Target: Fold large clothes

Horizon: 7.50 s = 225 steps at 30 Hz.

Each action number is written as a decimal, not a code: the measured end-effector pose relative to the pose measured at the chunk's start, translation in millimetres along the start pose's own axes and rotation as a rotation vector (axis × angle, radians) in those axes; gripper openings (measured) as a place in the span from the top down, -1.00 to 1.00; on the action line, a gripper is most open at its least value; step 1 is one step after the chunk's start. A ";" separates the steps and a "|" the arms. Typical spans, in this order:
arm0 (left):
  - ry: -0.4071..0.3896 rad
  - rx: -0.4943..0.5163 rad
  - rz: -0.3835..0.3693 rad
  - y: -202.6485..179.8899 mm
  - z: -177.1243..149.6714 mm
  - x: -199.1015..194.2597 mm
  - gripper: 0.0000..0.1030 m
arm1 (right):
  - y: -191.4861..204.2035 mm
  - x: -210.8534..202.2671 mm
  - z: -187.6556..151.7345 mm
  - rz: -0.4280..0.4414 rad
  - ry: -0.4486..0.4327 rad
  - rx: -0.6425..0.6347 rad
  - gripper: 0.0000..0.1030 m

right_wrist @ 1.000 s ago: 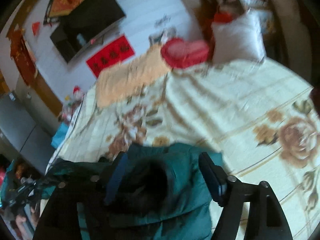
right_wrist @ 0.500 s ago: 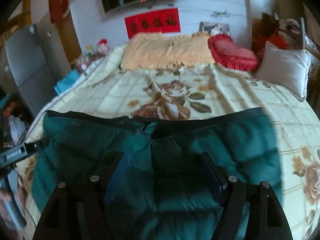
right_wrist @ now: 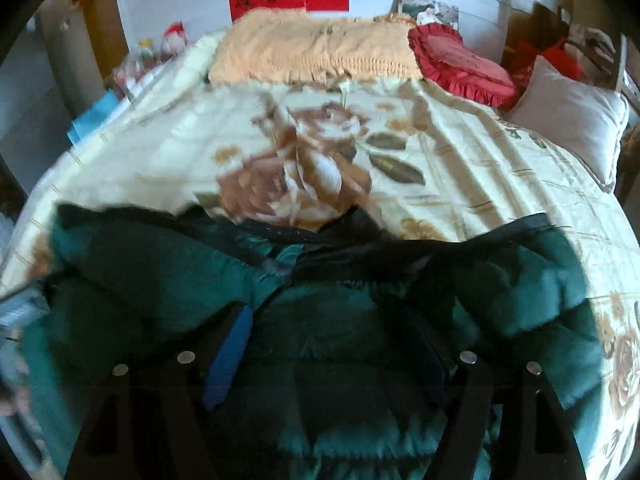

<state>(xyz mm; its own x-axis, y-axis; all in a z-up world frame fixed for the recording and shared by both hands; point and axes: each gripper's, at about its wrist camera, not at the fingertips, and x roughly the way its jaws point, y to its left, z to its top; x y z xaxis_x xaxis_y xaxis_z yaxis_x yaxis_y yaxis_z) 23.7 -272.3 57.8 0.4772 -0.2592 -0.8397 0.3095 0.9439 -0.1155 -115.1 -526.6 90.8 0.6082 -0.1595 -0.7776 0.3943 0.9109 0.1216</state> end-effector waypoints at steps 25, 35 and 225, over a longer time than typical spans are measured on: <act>-0.069 -0.003 -0.008 4.6 14.9 -21.9 -0.82 | 14.8 -44.2 -8.6 0.025 -0.059 -0.019 -0.44; 0.034 -0.060 -0.014 13.6 17.0 16.4 -0.94 | 73.7 21.0 -24.4 -0.014 0.016 -0.105 -0.45; -0.244 0.134 -0.084 37.3 -234.3 -223.6 -0.48 | 40.8 -216.1 -224.7 -0.039 -0.140 0.151 -0.78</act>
<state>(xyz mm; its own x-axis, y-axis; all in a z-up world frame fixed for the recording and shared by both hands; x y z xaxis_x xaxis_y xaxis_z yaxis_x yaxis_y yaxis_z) -264.2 -131.2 116.9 0.6240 -0.3922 -0.6759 0.4547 0.8857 -0.0941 -385.3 -369.4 125.2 0.6761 -0.2542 -0.6915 0.5117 0.8373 0.1924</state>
